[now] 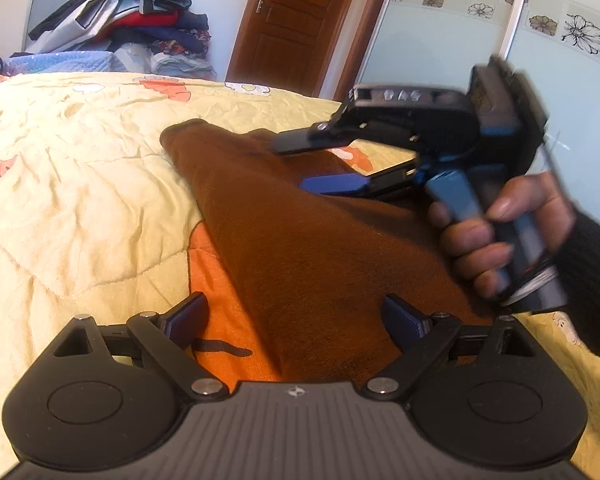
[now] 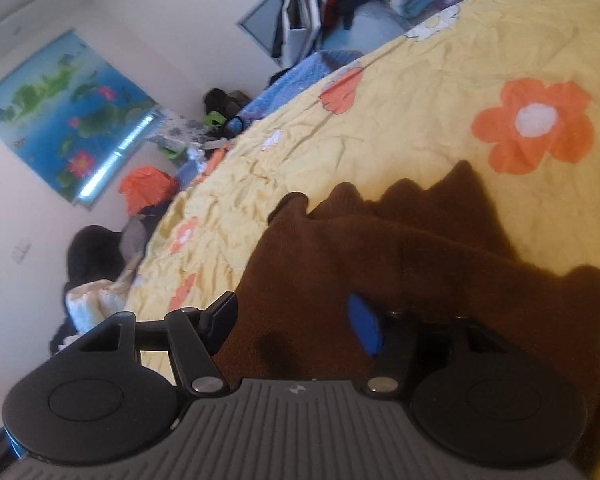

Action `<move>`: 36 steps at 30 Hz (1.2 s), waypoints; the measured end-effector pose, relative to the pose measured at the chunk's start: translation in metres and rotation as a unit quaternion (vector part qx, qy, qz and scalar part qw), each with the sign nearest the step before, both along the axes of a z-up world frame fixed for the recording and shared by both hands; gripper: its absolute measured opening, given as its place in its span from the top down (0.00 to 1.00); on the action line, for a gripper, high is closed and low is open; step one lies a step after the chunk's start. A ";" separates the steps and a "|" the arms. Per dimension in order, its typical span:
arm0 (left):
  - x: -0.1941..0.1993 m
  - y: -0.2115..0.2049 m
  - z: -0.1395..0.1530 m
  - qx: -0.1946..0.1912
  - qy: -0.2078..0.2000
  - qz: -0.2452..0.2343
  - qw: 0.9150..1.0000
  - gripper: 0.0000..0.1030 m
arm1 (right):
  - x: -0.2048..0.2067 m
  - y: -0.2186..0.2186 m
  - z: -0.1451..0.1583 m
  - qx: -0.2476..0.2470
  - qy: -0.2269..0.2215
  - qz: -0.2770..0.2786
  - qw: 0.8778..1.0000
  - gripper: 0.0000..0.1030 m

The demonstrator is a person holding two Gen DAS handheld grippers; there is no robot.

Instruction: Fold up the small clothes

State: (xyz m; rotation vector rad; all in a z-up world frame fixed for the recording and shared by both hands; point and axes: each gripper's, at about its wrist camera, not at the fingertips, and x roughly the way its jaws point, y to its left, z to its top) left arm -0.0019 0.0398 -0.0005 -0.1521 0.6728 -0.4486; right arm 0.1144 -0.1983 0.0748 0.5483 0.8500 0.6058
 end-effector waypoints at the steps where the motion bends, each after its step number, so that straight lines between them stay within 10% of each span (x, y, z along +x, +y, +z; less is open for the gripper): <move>1: 0.000 0.000 0.000 0.000 0.000 0.001 1.000 0.08 | -0.006 0.000 0.007 0.000 -0.003 -0.003 1.000 0.33; 5: -0.002 -0.002 0.001 0.001 0.000 0.002 1.000 0.08 | -0.027 -0.004 0.019 -0.005 -0.031 0.010 0.999 0.12; 9: -0.002 -0.004 0.002 0.005 0.000 0.001 1.000 0.08 | -0.024 -0.009 -0.002 -0.054 -0.034 0.000 0.998 0.32; 16: -0.022 0.011 0.021 -0.012 0.052 0.030 0.998 0.08 | -0.085 -0.036 0.048 0.001 -0.050 -0.010 0.999 0.12; 20: -0.059 0.045 0.045 -0.017 0.049 0.085 0.995 0.08 | -0.146 -0.072 0.050 -0.059 -0.062 -0.043 0.995 0.08; 27: -0.072 0.033 0.080 0.043 -0.056 0.090 0.993 0.07 | -0.186 -0.061 0.020 -0.159 -0.038 -0.040 0.986 0.06; 32: -0.046 -0.007 0.051 0.072 0.001 0.063 0.995 0.08 | -0.165 -0.041 0.004 -0.167 -0.014 -0.051 0.984 0.04; 36: -0.066 -0.030 0.030 0.160 -0.028 0.053 0.985 0.08 | -0.163 -0.040 -0.002 -0.143 -0.001 -0.046 0.989 0.04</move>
